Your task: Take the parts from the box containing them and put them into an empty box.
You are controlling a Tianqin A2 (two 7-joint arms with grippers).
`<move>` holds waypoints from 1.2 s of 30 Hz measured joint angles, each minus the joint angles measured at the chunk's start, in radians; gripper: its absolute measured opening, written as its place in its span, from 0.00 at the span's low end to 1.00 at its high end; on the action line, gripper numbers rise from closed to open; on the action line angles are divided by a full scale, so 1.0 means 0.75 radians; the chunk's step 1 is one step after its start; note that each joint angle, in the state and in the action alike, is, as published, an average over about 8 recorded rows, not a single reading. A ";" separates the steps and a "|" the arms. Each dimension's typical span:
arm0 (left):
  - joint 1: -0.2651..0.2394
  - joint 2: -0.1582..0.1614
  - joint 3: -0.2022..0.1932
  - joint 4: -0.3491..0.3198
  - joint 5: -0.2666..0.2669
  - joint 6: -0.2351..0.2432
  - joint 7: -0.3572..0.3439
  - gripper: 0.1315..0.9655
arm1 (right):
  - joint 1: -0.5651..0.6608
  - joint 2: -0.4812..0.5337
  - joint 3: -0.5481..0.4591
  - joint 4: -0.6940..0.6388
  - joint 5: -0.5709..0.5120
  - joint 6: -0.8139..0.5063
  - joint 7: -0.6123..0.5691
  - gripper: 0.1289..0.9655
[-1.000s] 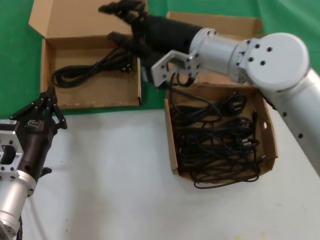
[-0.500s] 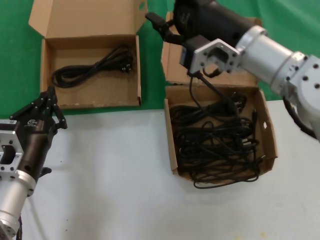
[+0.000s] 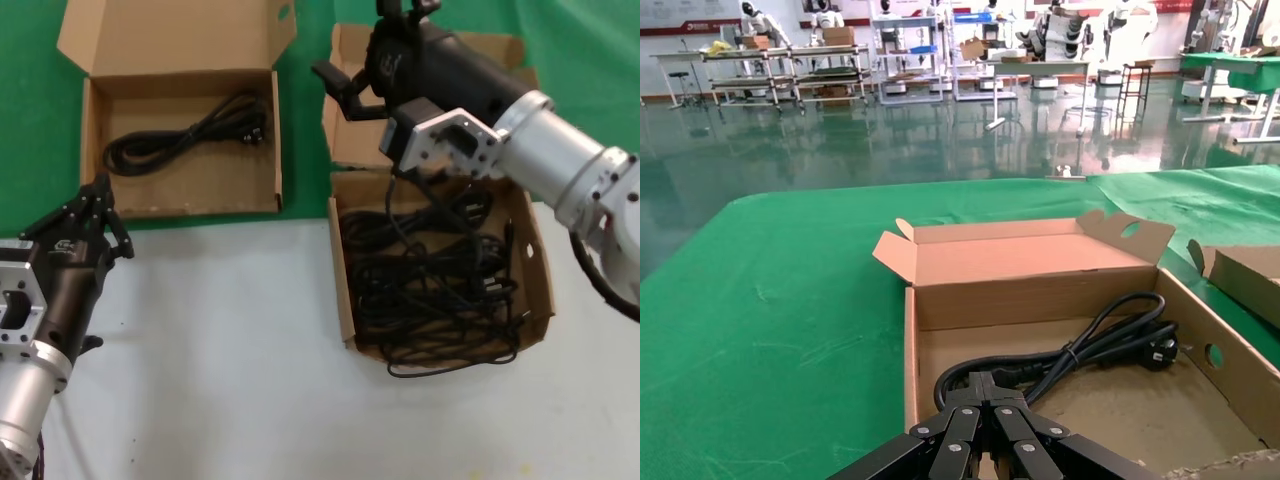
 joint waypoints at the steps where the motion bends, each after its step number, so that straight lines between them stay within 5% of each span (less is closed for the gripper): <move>1: 0.000 0.000 0.000 0.000 0.000 0.000 0.000 0.02 | -0.007 0.000 0.003 0.002 0.002 0.003 0.008 0.83; 8: 0.002 0.000 -0.001 0.001 -0.003 -0.003 0.003 0.02 | -0.078 0.000 0.037 0.020 0.025 0.040 0.097 0.83; 16: 0.005 0.001 -0.002 0.003 -0.007 -0.008 0.006 0.04 | -0.179 -0.001 0.086 0.046 0.057 0.091 0.223 1.00; 23: 0.007 0.001 -0.003 0.004 -0.011 -0.012 0.010 0.06 | -0.269 -0.001 0.129 0.069 0.086 0.137 0.334 1.00; 36: 0.011 0.002 -0.004 0.006 -0.018 -0.019 0.015 0.27 | -0.435 -0.002 0.208 0.111 0.140 0.222 0.541 1.00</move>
